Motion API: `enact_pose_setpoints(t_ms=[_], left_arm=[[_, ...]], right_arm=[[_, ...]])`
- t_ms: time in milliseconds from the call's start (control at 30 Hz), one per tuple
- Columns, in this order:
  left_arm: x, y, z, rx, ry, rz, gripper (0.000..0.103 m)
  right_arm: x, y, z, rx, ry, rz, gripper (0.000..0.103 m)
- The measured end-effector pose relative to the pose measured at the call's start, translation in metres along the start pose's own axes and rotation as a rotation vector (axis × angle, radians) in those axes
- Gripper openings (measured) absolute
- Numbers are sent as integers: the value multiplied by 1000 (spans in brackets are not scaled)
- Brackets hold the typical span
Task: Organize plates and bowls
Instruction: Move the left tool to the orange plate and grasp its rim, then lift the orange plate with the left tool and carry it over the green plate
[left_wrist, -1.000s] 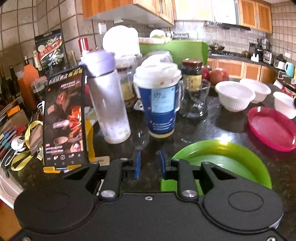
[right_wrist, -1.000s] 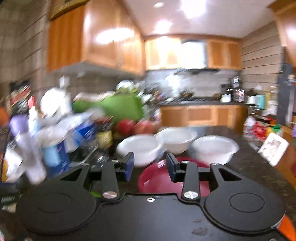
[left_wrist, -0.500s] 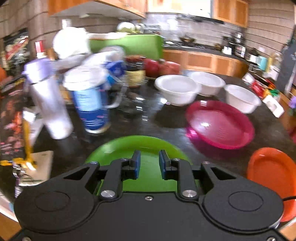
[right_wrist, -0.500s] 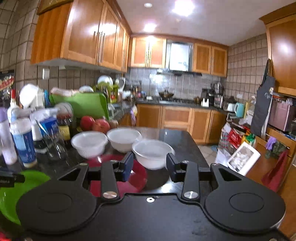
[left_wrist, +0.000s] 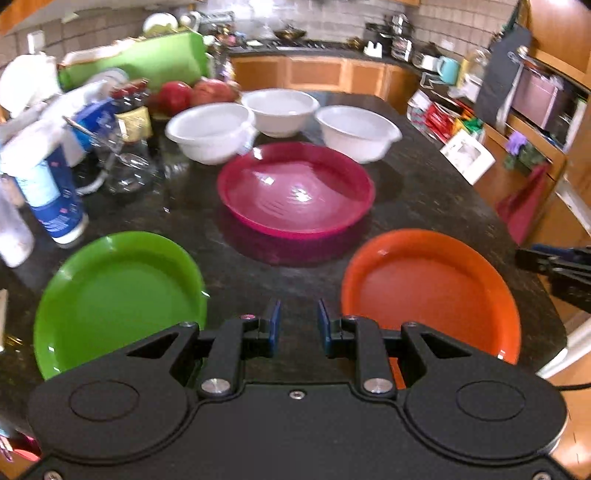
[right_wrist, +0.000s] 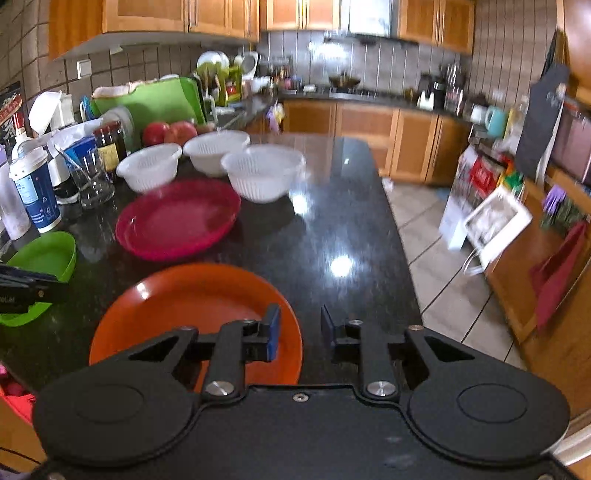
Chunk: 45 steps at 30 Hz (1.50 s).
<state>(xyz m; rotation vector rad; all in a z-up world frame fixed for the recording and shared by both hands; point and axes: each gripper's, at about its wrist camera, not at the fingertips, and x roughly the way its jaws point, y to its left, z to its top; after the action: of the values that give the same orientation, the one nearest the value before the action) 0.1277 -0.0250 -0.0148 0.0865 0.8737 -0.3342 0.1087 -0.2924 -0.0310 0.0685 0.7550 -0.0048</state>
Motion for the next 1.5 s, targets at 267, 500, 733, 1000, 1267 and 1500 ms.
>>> enact_pose_setpoints(t_ms=[267,500,733,1000,1267,1500], left_arm=[[14,-22,-7,-2,63,3,33],[18,-35,-9,-13,83,26,33],[30,-40,-11,-42,137,46,33],[32,-42,-11,-71,154,44,23],[33,-47,-12,-73,134,60,17],[31,-51,-14,-71,118,79,15]], right_arm=[[28,-13,-8,29,76,72,24],[38,-17,-10,25,107,135,24],[43,-18,-14,-7,114,144,21],[42,-18,-18,-16,110,158,14],[41,-15,-21,-38,98,162,11],[39,-15,-23,-45,87,161,11]])
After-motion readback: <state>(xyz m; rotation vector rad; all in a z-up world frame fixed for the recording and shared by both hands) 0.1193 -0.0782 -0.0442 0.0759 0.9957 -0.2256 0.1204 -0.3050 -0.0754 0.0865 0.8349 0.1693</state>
